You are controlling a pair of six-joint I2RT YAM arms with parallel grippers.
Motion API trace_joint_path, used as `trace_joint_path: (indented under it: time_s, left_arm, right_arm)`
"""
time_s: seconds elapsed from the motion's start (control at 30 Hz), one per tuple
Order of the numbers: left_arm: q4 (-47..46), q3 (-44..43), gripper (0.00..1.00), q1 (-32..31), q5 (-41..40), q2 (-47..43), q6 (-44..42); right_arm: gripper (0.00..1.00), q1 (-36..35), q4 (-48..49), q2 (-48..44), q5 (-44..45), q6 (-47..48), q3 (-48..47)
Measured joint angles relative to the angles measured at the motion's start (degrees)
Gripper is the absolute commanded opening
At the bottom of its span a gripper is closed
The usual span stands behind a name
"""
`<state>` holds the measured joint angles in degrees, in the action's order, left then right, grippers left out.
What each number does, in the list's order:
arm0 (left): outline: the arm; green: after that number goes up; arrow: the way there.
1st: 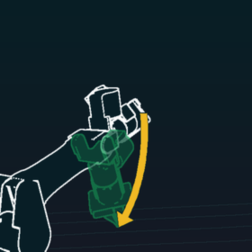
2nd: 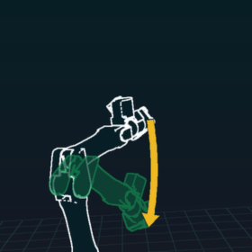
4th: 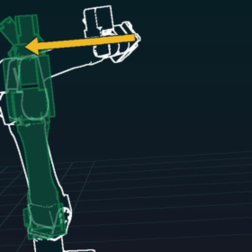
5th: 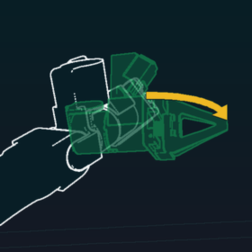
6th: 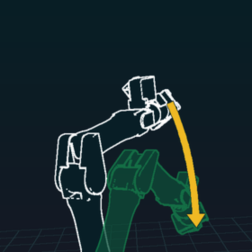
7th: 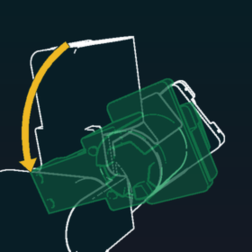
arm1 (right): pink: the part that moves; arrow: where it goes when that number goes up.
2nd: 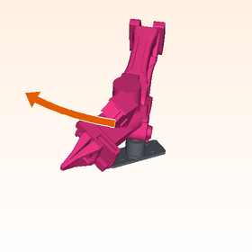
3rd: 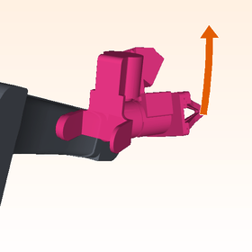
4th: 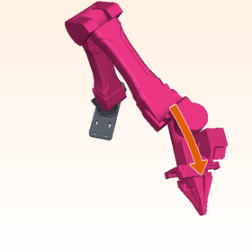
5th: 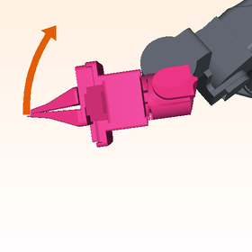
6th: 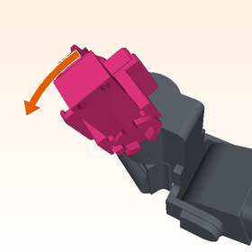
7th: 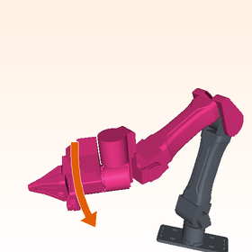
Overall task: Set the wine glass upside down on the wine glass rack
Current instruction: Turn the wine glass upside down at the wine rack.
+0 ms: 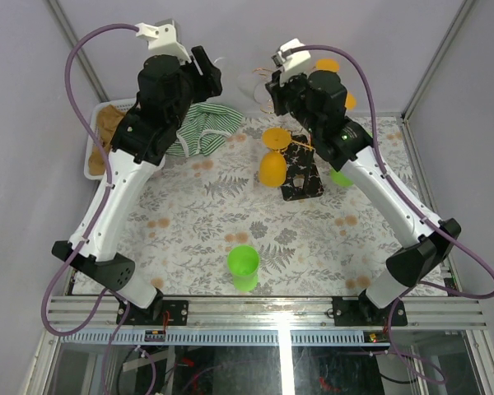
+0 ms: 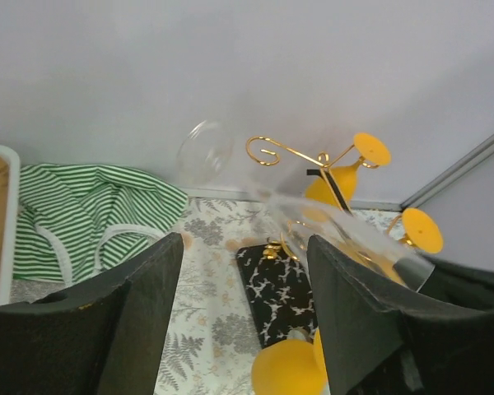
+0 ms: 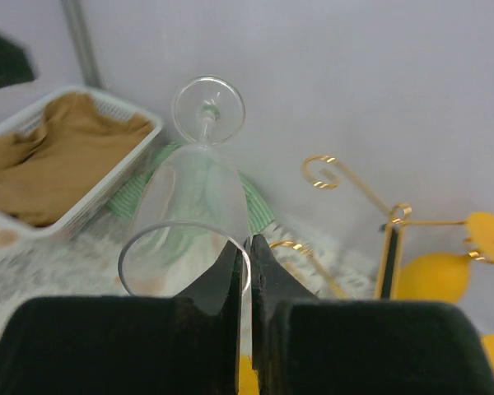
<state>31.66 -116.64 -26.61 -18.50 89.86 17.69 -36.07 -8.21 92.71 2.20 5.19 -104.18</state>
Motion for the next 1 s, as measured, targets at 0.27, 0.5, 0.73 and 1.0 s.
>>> trace_joint_path:
  time_s: [0.27,0.5,0.73,1.0]
  left_arm:
    - [-4.1,0.0,0.61,4.3,10.2,1.5,11.6]
    - [-13.2,1.9,0.60,6.6,19.4,7.1,21.1]
    - [-24.0,11.6,0.55,7.8,25.8,7.2,31.5]
    - [-33.2,15.2,0.54,7.9,26.1,6.3,37.3]
  right_arm:
    - [0.00,6.1,15.9,-0.7,3.9,2.3,5.1]
    - [0.00,7.0,26.8,-0.8,0.6,1.7,12.6]
    - [0.00,6.9,32.7,-0.9,-5.4,-1.0,16.3]
    - [0.00,6.7,34.6,-1.7,-9.5,-1.6,16.3]
